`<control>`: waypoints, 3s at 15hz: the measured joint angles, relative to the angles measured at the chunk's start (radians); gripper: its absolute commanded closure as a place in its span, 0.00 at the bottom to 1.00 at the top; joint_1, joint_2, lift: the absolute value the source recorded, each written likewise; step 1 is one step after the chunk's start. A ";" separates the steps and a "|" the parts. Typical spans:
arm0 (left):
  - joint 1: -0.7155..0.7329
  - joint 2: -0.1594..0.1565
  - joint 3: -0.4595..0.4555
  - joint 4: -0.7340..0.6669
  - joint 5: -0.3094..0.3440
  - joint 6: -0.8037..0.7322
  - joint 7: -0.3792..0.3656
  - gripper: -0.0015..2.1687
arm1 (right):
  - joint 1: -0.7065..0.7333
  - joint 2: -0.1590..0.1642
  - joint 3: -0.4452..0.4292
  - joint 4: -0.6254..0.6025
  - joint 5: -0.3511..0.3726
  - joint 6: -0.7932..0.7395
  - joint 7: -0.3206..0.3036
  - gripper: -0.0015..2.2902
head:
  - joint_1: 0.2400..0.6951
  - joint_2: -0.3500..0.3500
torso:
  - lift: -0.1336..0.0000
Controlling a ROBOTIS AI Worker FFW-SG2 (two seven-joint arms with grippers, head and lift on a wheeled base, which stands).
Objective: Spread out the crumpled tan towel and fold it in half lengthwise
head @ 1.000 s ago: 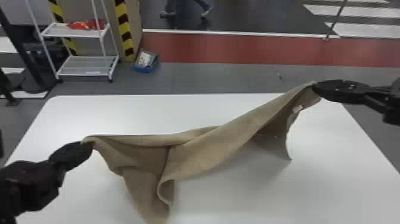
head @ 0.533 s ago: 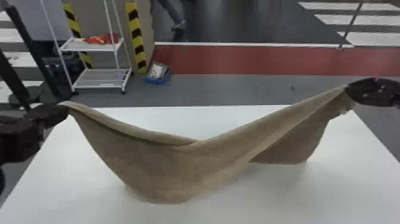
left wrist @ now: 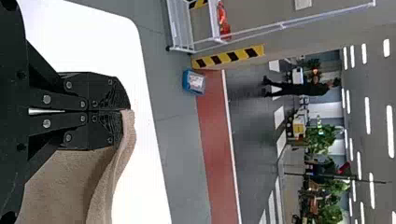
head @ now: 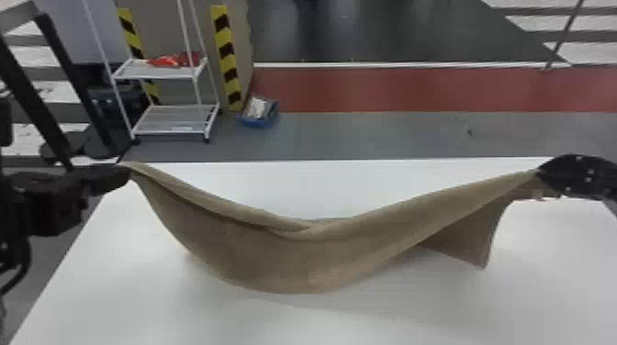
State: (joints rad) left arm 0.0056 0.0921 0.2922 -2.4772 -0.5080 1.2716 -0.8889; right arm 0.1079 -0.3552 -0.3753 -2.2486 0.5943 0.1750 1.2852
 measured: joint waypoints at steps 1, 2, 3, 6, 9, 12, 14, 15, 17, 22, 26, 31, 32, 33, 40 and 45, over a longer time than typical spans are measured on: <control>0.003 0.000 0.017 -0.021 -0.004 0.016 -0.038 0.92 | 0.022 0.004 -0.018 -0.028 -0.015 -0.002 0.007 0.58 | 0.93 0.56 | 0.07; 0.006 0.000 0.040 -0.047 -0.004 0.030 -0.072 0.92 | 0.038 0.007 -0.039 -0.055 -0.036 -0.003 0.015 0.58 | 0.93 0.56 | 0.07; 0.010 0.001 0.071 -0.081 -0.002 0.040 -0.109 0.92 | 0.052 0.013 -0.069 -0.085 -0.066 -0.001 0.029 0.58 | 0.92 0.57 | 0.07; 0.007 0.005 0.126 -0.174 0.004 0.082 -0.150 0.92 | 0.065 0.029 -0.148 -0.123 -0.139 0.006 0.037 0.58 | 0.86 0.57 | 0.07; -0.033 0.012 0.060 -0.141 -0.036 0.139 -0.135 0.92 | 0.055 0.032 -0.143 -0.088 -0.111 0.017 0.012 0.58 | 0.85 0.53 | 0.07; -0.088 0.006 -0.156 0.079 -0.134 0.120 -0.021 0.92 | 0.037 0.033 -0.067 -0.028 -0.027 0.040 -0.017 0.58 | 0.91 0.48 | 0.07; -0.120 -0.003 -0.263 0.217 -0.162 0.075 0.071 0.82 | 0.029 0.033 -0.008 0.012 0.027 0.063 -0.019 0.58 | 1.00 0.44 | 0.07; -0.128 -0.010 -0.311 0.271 -0.173 0.042 0.133 0.53 | 0.024 0.034 0.015 0.029 0.049 0.078 -0.018 0.58 | 1.00 0.43 | 0.07; -0.136 -0.021 -0.383 0.341 -0.184 0.008 0.246 0.00 | 0.015 0.035 0.040 0.056 0.073 0.099 -0.018 0.58 | 1.00 0.42 | 0.07; -0.092 -0.030 -0.405 0.364 -0.191 -0.036 0.305 0.03 | 0.014 0.041 0.044 0.081 0.078 0.107 -0.018 0.58 | 1.00 0.40 | 0.07; -0.049 -0.026 -0.368 0.348 -0.183 -0.103 0.301 0.03 | 0.015 0.048 0.037 0.097 0.075 0.107 -0.018 0.58 | 1.00 0.41 | 0.07; -0.080 -0.025 -0.397 0.421 -0.228 -0.198 0.281 0.03 | 0.015 0.055 0.035 0.135 0.078 0.101 -0.018 0.58 | 1.00 0.38 | 0.07; -0.092 -0.027 -0.411 0.440 -0.244 -0.202 0.289 0.03 | 0.017 0.057 0.035 0.136 0.078 0.099 -0.018 0.58 | 1.00 0.38 | 0.07; -0.098 -0.025 -0.420 0.457 -0.264 -0.212 0.291 0.03 | 0.020 0.057 0.034 0.137 0.078 0.097 -0.018 0.58 | 1.00 0.38 | 0.07; -0.099 0.019 -0.341 0.523 -0.230 -0.465 0.115 0.02 | 0.014 0.056 0.014 0.156 0.078 0.085 -0.017 0.58 | 1.00 0.35 | 0.07; -0.131 0.031 -0.286 0.616 -0.214 -0.629 0.148 0.03 | 0.009 0.061 0.018 0.200 0.092 0.083 -0.028 0.58 | 1.00 0.37 | 0.07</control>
State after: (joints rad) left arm -0.1249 0.1233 0.0060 -1.8609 -0.7220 0.6426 -0.7407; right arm 0.1173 -0.2943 -0.3577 -2.0491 0.6861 0.2580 1.2572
